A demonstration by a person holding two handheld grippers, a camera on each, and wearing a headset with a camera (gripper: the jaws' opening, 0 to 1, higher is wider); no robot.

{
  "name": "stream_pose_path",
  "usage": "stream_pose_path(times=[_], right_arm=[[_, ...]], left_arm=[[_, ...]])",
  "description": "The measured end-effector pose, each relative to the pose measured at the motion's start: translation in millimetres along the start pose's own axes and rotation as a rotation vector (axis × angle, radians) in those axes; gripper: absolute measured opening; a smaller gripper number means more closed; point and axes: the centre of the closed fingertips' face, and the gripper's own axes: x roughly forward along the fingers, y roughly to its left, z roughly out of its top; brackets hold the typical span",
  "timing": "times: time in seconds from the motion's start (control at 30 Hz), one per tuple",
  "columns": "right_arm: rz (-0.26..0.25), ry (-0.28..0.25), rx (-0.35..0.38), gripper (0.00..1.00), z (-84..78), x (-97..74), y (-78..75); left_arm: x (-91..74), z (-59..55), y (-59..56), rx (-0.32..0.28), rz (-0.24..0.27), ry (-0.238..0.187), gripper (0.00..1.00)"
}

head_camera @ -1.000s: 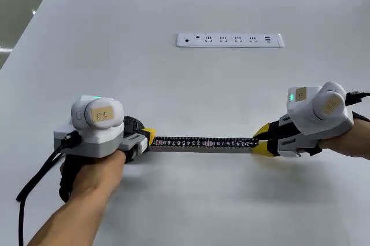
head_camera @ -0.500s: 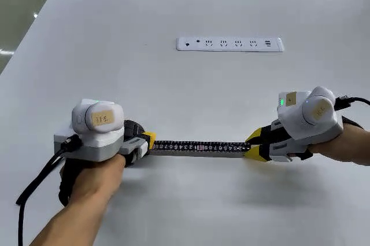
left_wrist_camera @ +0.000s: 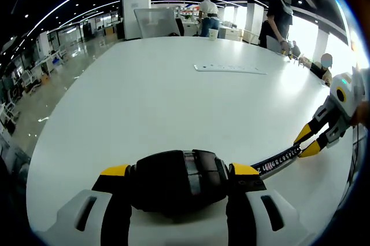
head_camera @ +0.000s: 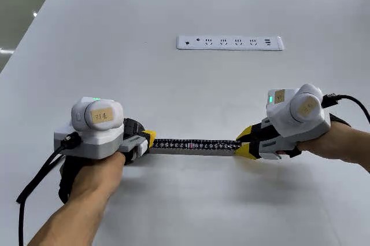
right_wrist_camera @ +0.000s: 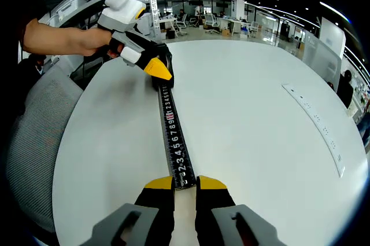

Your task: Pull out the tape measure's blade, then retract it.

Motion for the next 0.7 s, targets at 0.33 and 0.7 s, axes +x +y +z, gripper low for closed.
stream_pose_path(times=[0.33, 0.7], right_arm=[[0.004, -0.008, 0.006, 0.09, 8.1, 7.9, 3.0], [0.007, -0.017, 0.011, 0.09, 15.1, 15.7, 5.6]], left_arm=[[-0.3, 0.1, 0.1, -0.002, -0.003, 0.001, 0.62], [-1.2, -0.3, -0.2, -0.003, -0.004, 0.003, 0.62]])
